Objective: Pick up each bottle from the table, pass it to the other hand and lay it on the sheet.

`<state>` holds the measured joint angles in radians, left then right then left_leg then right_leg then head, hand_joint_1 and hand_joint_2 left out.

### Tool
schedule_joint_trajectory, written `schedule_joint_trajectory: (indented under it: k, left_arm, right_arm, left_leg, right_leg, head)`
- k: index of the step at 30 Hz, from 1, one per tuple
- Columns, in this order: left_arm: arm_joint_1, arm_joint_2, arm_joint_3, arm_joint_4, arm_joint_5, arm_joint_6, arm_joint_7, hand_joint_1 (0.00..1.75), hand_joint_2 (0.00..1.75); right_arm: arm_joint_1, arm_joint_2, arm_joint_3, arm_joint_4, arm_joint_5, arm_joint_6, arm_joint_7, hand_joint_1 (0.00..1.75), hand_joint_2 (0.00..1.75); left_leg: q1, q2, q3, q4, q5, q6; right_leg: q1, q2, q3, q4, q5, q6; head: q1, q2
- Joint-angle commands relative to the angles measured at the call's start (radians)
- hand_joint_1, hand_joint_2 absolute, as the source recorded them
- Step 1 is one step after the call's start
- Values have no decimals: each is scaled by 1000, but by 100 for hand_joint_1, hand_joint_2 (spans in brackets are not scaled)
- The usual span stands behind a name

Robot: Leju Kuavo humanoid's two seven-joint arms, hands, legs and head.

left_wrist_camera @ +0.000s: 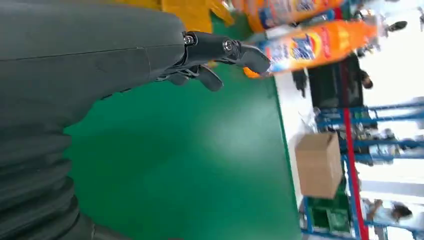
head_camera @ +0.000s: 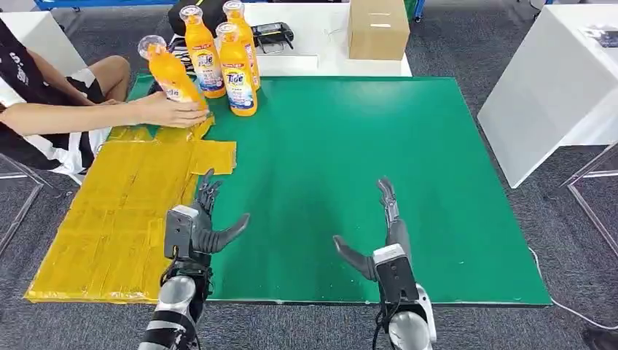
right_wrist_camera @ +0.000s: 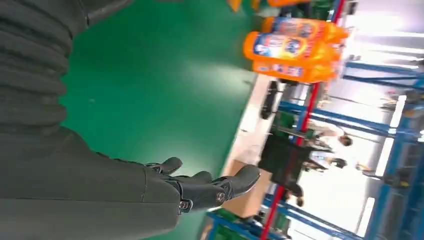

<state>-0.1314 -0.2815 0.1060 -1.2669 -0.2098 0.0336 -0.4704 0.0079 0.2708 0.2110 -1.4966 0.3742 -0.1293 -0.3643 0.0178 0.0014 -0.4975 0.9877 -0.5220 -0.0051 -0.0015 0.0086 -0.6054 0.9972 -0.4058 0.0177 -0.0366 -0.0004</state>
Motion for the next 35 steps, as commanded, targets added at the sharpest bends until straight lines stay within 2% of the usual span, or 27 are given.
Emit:
schedule_joint_trajectory:
  k: [1,10,17,21,28,29,32,35]
  left_arm:
    - [-45,12,62,93,7,-1,5,0,175]
    - [-43,11,66,91,7,4,5,0,175]
    - [-79,73,125,107,29,-10,14,0,175]
    - [-66,60,143,63,28,-33,9,0,175]
    - [-40,45,106,16,-37,-11,23,0,175]
    - [-43,52,98,30,-59,-4,46,0,175]
    - [-71,72,89,107,-95,3,111,0,175]
    - [-87,77,101,134,-91,14,121,0,175]
  right_arm:
    - [-71,-1,-75,156,1,-7,10,0,175]
    - [-71,-2,-72,156,8,-9,13,0,175]
    - [-96,-11,-96,184,7,-8,14,0,175]
    - [-96,-7,-110,191,10,-6,18,0,175]
    - [-81,-8,-125,173,16,0,48,0,175]
    - [-81,-7,-131,174,11,4,57,0,0]
    - [-84,-11,-143,185,-10,19,86,0,0]
    - [-90,-15,-142,187,-12,19,91,0,0]
  left_leg:
    - [0,0,4,-3,0,1]
    - [0,0,4,-2,0,1]
    - [0,1,5,-3,0,1]
    - [0,0,3,-2,0,1]
    - [0,0,4,-2,0,1]
    - [0,0,3,-2,0,1]
    - [-1,-1,3,-2,0,1]
    - [0,-2,6,-4,1,1]
  right_leg:
    - [0,0,4,-3,0,0]
    - [0,0,3,-2,0,0]
    - [0,1,4,-3,1,0]
    - [0,0,2,-1,0,0]
    - [0,0,4,-2,0,1]
    - [0,-1,3,-2,0,0]
    - [0,-1,3,-2,0,0]
    - [0,-2,6,-3,0,0]
  head:
    - [0,0]
    - [0,0]
    - [0,0]
    - [0,0]
    - [0,0]
    - [0,0]
    - [0,0]
    - [0,0]
